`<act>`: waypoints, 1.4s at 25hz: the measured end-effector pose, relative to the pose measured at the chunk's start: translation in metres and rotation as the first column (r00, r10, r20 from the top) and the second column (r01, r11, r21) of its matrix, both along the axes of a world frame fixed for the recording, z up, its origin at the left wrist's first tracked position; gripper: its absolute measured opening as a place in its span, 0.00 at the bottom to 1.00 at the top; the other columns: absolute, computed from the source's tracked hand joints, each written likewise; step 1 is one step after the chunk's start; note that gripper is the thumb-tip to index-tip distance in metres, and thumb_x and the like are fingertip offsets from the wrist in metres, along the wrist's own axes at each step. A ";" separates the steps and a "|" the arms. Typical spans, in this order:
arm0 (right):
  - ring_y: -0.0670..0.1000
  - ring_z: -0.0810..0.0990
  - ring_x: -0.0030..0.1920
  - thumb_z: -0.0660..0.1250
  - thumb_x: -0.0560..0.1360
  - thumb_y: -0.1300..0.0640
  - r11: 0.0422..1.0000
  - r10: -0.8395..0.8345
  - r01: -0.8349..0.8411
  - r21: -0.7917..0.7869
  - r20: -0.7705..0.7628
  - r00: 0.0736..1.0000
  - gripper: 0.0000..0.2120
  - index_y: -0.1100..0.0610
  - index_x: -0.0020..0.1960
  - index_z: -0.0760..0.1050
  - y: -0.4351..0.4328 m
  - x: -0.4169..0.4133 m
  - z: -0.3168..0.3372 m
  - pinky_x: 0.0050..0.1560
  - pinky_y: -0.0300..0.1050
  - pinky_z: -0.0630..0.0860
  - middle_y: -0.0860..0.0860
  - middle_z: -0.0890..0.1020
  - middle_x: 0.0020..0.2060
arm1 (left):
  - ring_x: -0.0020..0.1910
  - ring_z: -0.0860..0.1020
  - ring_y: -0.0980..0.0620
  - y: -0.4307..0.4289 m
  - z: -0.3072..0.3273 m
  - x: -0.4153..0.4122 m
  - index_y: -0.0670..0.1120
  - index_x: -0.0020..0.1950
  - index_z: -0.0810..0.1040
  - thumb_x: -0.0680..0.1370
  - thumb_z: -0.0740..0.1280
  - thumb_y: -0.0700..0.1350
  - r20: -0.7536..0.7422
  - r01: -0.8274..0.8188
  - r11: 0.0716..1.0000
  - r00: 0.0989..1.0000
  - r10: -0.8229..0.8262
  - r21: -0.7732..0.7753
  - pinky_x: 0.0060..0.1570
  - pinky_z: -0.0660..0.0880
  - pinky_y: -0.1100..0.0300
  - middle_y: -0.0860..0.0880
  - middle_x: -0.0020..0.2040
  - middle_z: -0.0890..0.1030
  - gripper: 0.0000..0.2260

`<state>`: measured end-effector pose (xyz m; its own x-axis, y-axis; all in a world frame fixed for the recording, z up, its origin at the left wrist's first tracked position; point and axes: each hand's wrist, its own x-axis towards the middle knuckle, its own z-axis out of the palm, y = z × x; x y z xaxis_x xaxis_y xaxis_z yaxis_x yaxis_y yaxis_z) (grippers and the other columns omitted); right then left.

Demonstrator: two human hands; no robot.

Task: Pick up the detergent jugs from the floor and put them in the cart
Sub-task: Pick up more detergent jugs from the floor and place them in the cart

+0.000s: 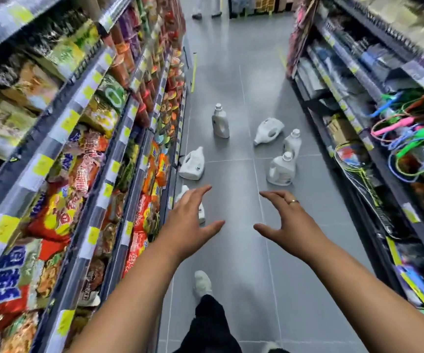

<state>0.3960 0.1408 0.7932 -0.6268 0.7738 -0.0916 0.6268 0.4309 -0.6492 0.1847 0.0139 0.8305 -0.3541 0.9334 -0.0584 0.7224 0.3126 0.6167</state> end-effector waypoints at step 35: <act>0.57 0.69 0.68 0.70 0.64 0.36 0.766 -0.616 0.597 -0.238 -0.010 0.788 0.47 0.50 0.76 0.57 0.633 -0.090 -0.526 0.66 0.53 0.70 0.55 0.63 0.72 | 0.68 0.70 0.52 0.733 -0.549 -0.090 0.50 0.73 0.66 0.69 0.64 0.66 0.344 0.258 0.960 0.916 -0.207 -0.111 0.67 0.69 0.49 0.50 0.69 0.70 0.36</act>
<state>0.3061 0.7742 0.2671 -0.0459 0.9627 -0.2667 0.6509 -0.1737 -0.7390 0.0952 0.7473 0.2811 -0.0653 0.9578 -0.2798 0.5527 0.2682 0.7891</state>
